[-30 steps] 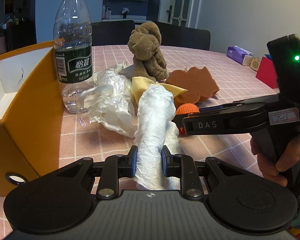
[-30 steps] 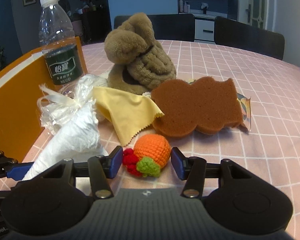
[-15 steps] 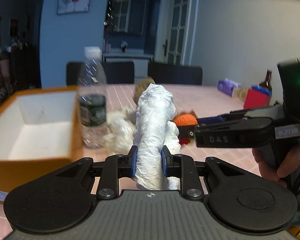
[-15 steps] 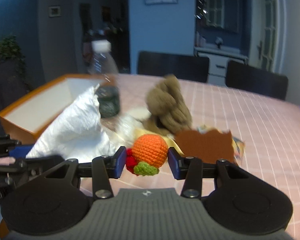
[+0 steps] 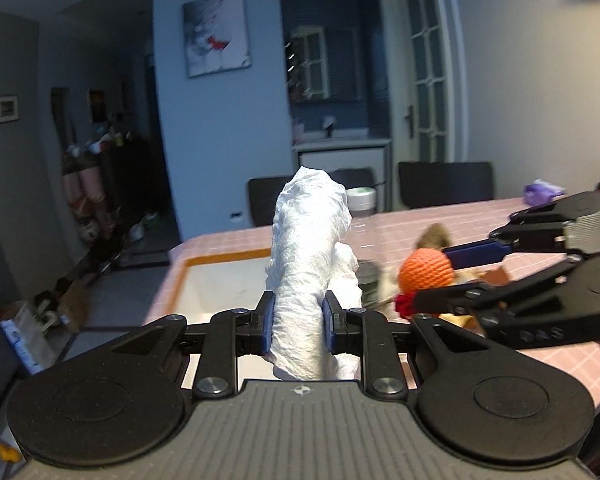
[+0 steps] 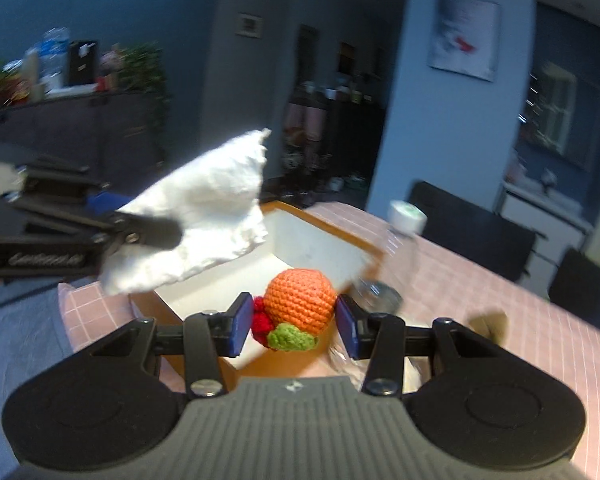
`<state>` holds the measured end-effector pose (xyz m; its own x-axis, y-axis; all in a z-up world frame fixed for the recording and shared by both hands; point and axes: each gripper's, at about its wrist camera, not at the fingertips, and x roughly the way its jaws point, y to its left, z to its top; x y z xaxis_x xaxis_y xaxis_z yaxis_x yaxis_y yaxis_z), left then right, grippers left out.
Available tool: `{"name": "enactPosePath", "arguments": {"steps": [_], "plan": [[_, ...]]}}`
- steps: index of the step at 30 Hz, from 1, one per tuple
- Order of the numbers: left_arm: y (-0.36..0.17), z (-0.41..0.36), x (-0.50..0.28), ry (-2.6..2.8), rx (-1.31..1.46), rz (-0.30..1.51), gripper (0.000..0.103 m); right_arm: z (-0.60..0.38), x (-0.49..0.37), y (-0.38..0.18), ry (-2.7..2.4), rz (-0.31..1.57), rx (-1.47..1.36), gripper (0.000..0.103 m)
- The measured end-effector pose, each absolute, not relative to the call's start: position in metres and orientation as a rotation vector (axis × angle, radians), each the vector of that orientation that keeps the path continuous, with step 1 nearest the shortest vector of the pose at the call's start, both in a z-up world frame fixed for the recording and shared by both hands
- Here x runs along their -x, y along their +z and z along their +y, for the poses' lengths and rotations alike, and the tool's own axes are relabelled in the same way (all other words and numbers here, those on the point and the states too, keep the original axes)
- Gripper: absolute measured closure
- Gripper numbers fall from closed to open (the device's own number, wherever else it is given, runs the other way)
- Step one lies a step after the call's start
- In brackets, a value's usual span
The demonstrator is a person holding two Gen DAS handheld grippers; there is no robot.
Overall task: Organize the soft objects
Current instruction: 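Carry the tissue and crocheted fruit over the box with both grippers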
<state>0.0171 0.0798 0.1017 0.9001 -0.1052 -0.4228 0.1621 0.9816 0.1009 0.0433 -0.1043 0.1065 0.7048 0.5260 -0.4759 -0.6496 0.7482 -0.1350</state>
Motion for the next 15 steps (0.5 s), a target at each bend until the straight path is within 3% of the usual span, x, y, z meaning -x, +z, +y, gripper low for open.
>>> {"name": "enactPosePath", "arguments": {"steps": [15], "plan": [[0.059,0.132,-0.113,-0.139,-0.124,0.805,0.076,0.000,-0.146,0.067,0.779,0.693,0.447,0.058]]}}
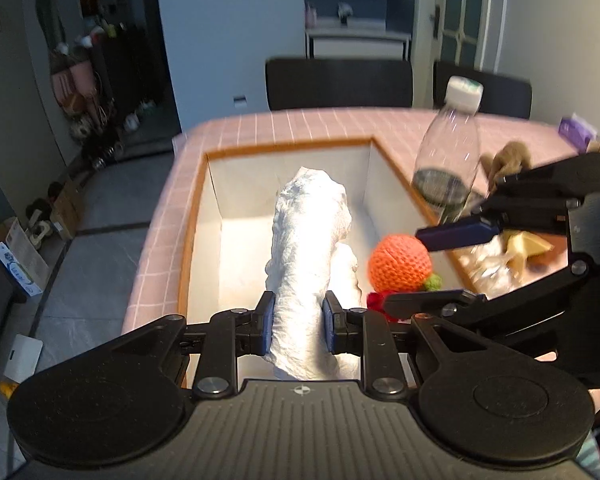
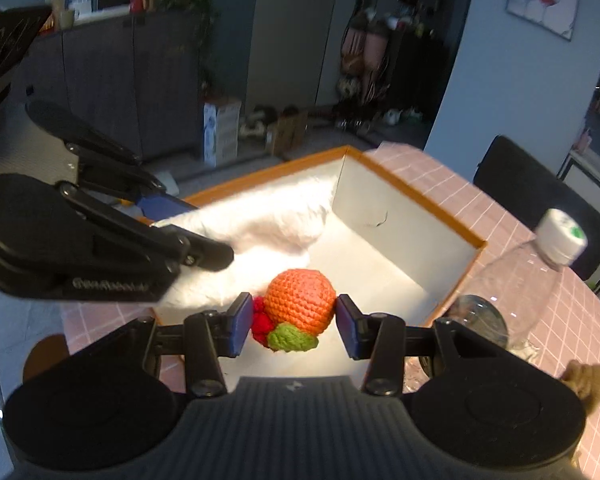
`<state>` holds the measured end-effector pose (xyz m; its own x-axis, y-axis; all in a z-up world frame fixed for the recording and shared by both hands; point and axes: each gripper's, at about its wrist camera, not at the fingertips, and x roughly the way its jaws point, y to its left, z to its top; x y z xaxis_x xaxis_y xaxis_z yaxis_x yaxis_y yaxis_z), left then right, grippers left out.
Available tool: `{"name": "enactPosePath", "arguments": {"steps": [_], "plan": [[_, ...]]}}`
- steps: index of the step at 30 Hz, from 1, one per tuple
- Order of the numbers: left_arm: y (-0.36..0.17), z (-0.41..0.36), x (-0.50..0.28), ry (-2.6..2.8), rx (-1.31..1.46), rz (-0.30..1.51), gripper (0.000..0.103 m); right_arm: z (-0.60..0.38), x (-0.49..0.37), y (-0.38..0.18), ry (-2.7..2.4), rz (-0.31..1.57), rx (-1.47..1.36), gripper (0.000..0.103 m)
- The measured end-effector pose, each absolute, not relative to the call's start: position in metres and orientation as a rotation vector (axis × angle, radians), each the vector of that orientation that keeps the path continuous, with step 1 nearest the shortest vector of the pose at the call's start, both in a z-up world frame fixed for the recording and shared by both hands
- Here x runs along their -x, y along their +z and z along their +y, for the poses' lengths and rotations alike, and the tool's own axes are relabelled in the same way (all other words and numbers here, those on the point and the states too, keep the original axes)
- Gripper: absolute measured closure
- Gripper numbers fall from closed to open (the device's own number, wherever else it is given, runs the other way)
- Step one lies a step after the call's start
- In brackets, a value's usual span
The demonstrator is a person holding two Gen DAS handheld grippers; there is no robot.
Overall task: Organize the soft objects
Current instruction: 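Carry the tissue and crocheted fruit over the box with both grippers, then open both grippers to drop the tissue and fruit into the box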
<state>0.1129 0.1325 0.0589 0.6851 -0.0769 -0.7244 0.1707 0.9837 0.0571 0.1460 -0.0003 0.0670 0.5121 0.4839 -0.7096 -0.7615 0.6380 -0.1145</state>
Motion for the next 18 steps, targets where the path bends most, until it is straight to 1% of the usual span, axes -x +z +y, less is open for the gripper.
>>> {"name": "enactPosePath", "arguments": {"steps": [6,10,12,13,15,18], "plan": [[0.040,0.139,-0.129,-0.140,-0.167,0.929,0.075,0.020,-0.173,0.049,0.797,0.800,0.502,0.057],[0.033,0.139,-0.129,-0.137,-0.207,0.992,0.072,0.021,-0.183,0.041,0.808,0.861,0.486,0.057],[0.030,0.139,-0.129,-0.137,-0.219,1.010,0.070,0.023,-0.186,0.037,0.811,0.884,0.483,0.056],[0.029,0.139,-0.129,-0.133,-0.219,1.014,0.067,0.024,-0.186,0.036,0.810,0.890,0.484,0.056],[0.028,0.140,-0.129,-0.124,-0.218,1.022,0.065,0.025,-0.187,0.033,0.815,0.895,0.489,0.056],[0.028,0.141,-0.127,-0.107,-0.225,1.032,0.064,0.026,-0.187,0.031,0.816,0.896,0.491,0.055]]}}
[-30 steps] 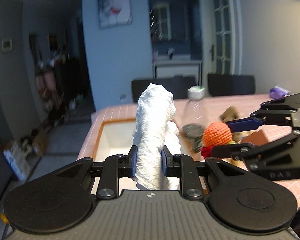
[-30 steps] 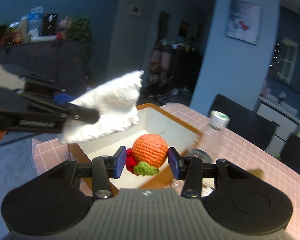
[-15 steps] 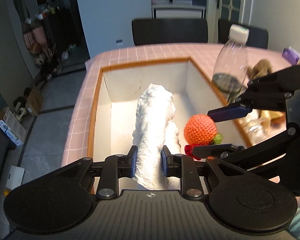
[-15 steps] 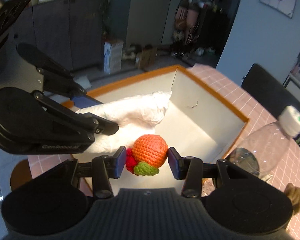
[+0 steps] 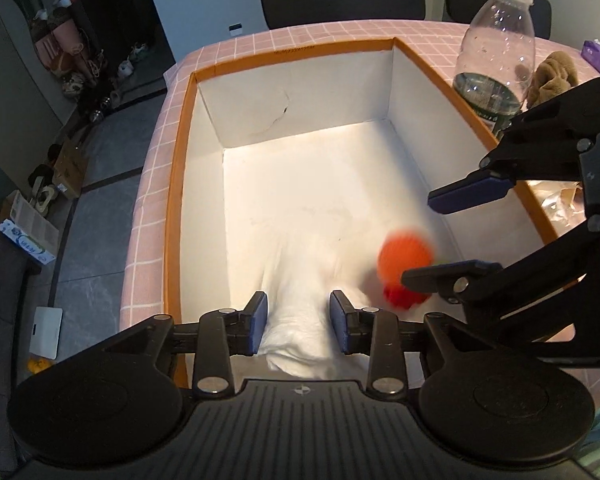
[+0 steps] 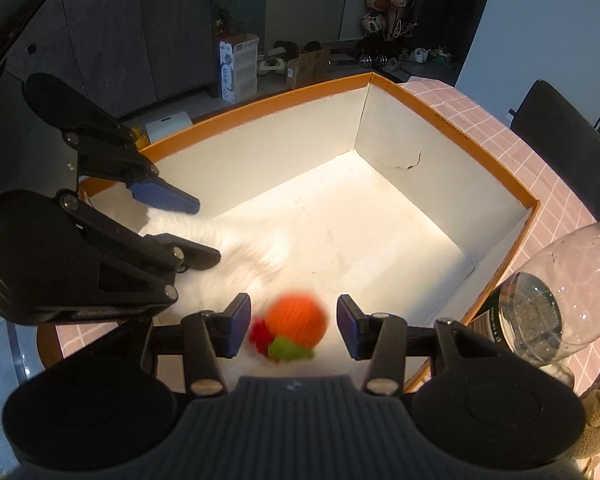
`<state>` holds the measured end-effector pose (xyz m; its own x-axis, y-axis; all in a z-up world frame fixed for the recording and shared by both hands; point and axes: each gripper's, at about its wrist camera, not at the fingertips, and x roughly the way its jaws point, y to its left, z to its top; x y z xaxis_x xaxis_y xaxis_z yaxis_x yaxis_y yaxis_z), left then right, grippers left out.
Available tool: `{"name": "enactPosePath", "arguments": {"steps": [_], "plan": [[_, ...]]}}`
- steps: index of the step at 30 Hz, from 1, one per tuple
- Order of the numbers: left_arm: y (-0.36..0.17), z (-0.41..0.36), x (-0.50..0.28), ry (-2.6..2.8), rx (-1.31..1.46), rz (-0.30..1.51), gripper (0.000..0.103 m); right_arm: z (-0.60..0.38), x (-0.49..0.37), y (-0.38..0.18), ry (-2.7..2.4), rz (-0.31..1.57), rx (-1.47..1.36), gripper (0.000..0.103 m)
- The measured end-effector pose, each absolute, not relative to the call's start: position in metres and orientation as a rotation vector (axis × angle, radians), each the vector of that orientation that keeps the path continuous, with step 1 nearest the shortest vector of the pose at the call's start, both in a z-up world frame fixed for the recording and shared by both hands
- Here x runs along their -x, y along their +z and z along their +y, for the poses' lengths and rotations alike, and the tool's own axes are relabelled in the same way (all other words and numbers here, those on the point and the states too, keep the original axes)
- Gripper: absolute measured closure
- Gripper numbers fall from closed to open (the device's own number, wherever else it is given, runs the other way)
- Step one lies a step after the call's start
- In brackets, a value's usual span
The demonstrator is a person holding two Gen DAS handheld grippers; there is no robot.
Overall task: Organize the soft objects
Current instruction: 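Open both grippers to drop the tissue and fruit into the box, then move both grippers back toward the items on the table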
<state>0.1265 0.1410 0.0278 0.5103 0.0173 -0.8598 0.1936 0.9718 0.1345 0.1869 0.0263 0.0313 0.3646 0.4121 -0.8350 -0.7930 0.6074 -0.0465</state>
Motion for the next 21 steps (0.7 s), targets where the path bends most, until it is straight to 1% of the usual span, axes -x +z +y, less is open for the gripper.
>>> {"name": "enactPosePath", "arguments": {"steps": [2,3,4,6,10,14,21], "plan": [[0.030,0.140,-0.124,-0.107,-0.227,1.033,0.063,0.026,-0.186,0.033,0.818,0.894,0.489,0.051],[0.030,0.141,-0.126,-0.104,-0.227,1.031,0.057,0.025,-0.184,0.034,0.817,0.890,0.491,0.047],[0.032,0.141,-0.125,-0.100,-0.229,1.022,0.052,0.025,-0.183,0.034,0.813,0.880,0.495,0.046],[0.035,0.141,-0.125,-0.092,-0.231,1.007,0.049,0.022,-0.178,0.038,0.812,0.862,0.505,0.045],[0.045,0.140,-0.121,-0.089,-0.217,0.975,0.049,0.016,-0.171,0.046,0.817,0.841,0.497,0.045],[0.056,0.137,-0.112,-0.078,-0.215,0.917,0.049,0.007,-0.162,0.056,0.815,0.809,0.483,0.040],[0.082,0.120,-0.085,-0.080,-0.238,0.721,0.049,-0.022,-0.136,0.079,0.796,0.706,0.381,0.038]]}}
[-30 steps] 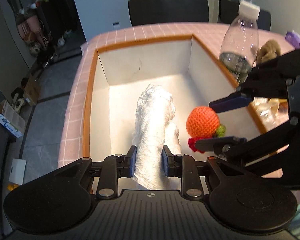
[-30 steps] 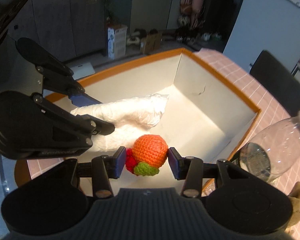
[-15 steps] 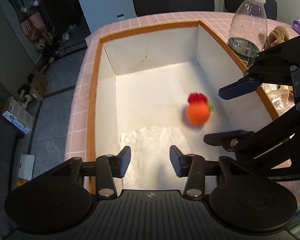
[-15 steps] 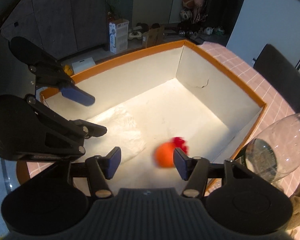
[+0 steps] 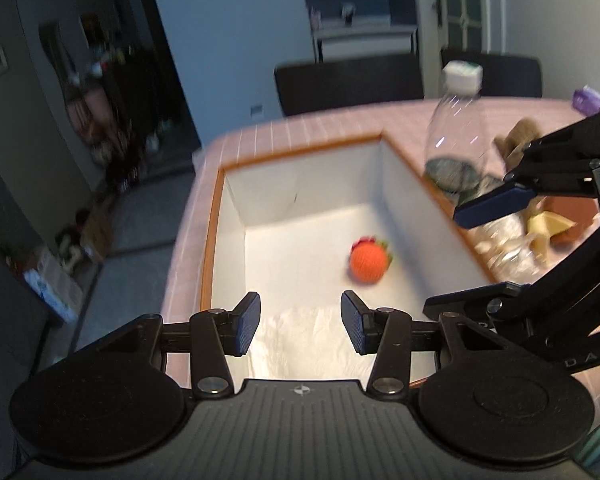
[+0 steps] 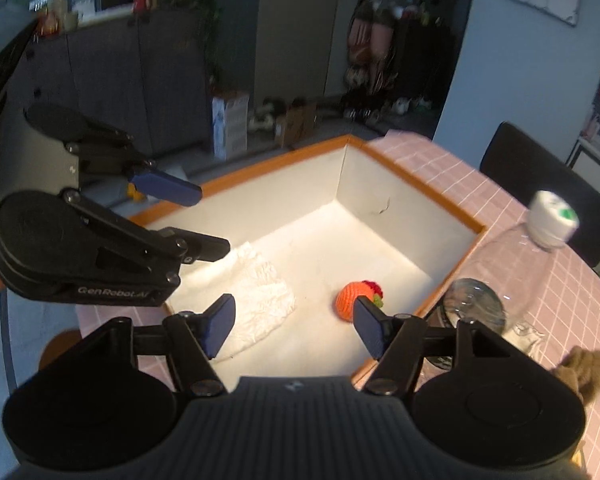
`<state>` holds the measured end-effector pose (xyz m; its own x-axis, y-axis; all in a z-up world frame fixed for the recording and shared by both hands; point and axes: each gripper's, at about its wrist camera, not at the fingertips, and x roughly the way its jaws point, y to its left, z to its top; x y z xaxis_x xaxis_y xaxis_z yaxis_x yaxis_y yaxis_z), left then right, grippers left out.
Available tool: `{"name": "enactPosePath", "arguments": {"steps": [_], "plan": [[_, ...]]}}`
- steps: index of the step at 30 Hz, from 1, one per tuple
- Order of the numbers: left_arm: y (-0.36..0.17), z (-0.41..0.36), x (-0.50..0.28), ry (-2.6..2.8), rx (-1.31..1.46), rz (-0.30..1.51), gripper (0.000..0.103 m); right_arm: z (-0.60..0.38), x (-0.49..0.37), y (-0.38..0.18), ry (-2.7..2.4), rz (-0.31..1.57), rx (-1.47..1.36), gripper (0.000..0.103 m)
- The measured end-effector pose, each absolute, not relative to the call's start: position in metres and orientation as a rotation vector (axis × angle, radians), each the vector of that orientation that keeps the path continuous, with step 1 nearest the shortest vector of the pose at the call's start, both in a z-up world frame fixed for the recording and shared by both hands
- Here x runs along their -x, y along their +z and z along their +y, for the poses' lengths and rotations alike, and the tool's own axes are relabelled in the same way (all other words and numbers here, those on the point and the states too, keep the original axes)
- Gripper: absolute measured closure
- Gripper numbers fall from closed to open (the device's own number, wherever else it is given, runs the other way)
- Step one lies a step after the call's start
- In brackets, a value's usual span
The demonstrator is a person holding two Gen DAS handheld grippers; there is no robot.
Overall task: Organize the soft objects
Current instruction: 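Move both grippers back toward the items on the table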
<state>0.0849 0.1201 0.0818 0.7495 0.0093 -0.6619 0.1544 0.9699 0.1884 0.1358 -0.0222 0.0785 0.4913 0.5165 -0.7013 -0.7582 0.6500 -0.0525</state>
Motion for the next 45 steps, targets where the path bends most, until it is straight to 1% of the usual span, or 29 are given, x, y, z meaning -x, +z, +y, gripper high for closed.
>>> {"name": "enactPosePath", "arguments": {"steps": [6,13,23,30,35,40,45], "plan": [[0.095,0.098,-0.055,-0.113,-0.224,0.567,0.049,-0.054,-0.108,0.086,0.746,0.627,0.309,0.034],[0.086,0.069,-0.027,-0.167,-0.155,0.478,0.049,-0.101,-0.076,0.079,0.644,0.552,0.226,0.031],[0.056,0.033,-0.014,-0.264,0.029,0.477,0.049,-0.179,-0.052,0.052,0.429,0.553,0.108,0.028],[0.033,-0.005,-0.010,-0.289,0.007,0.468,0.049,-0.225,-0.043,0.028,0.260,0.541,0.076,0.028],[0.009,-0.029,-0.014,-0.335,0.002,0.496,0.049,-0.248,-0.044,0.006,0.148,0.547,0.048,0.028],[-0.011,-0.039,-0.023,-0.331,-0.006,0.535,0.049,-0.261,-0.052,-0.011,0.115,0.603,-0.005,0.028],[-0.024,-0.042,-0.035,-0.298,-0.015,0.573,0.049,-0.257,-0.063,-0.017,0.121,0.617,-0.006,0.028]]}}
